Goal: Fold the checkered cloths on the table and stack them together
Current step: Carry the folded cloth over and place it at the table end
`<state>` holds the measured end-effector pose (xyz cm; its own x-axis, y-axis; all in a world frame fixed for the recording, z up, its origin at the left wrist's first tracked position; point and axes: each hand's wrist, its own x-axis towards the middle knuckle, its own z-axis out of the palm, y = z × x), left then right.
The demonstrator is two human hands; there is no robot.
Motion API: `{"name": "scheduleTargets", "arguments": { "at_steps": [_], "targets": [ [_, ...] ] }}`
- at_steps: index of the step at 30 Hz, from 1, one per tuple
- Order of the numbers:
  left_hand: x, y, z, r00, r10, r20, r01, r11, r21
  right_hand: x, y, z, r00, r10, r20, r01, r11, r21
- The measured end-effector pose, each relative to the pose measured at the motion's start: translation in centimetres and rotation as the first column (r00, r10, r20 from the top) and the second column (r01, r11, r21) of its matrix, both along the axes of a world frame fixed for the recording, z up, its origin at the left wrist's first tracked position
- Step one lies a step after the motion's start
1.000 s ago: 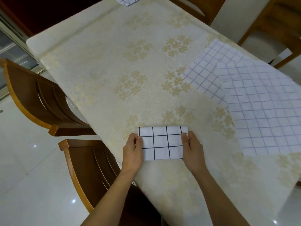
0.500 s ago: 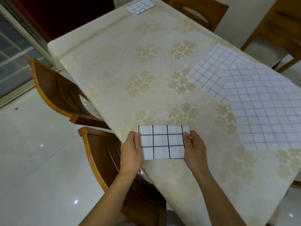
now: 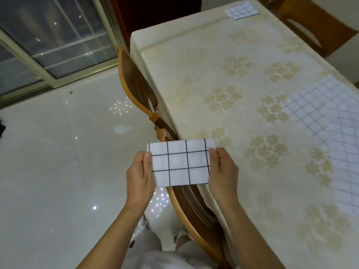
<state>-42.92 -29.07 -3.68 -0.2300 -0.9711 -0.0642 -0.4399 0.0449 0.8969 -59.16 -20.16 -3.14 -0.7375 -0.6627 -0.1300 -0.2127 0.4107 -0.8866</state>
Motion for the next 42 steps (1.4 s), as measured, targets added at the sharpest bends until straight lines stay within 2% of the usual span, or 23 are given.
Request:
{"name": "scheduleTargets", "arguments": {
  "at_steps": [6,16,23,33,42],
  "targets": [
    [9.0,-4.2,-0.4,0.99,0.141,-0.027,-0.14,0.99,0.035,7.7,-6.2,0.0,0.983,0.131,-0.13,-0.13,0.991,0.018],
    [25.7,-13.1,-1.2,0.96,0.278,0.022,-0.279,0.958,0.064,23.5,-17.5,-0.8,0.955,0.294,-0.032,-0.293,0.955,0.039],
    [33.4,-18.1,-1.1,0.935,0.353,0.044,-0.355,0.933,0.061,30.9,-23.7,-2.0,0.936,0.348,0.054,-0.35,0.936,0.031],
    [35.7,-24.4,-2.0,0.879,0.476,0.038,-0.477,0.872,0.107,33.2,-31.9,-1.6,0.904,0.425,0.042,-0.427,0.904,0.029],
    [34.1,-37.4,-1.6,0.863,0.506,0.013,-0.505,0.858,0.092,31.3,-45.8,-2.1,0.882,0.464,0.084,-0.466,0.885,-0.003]
  ]
}}
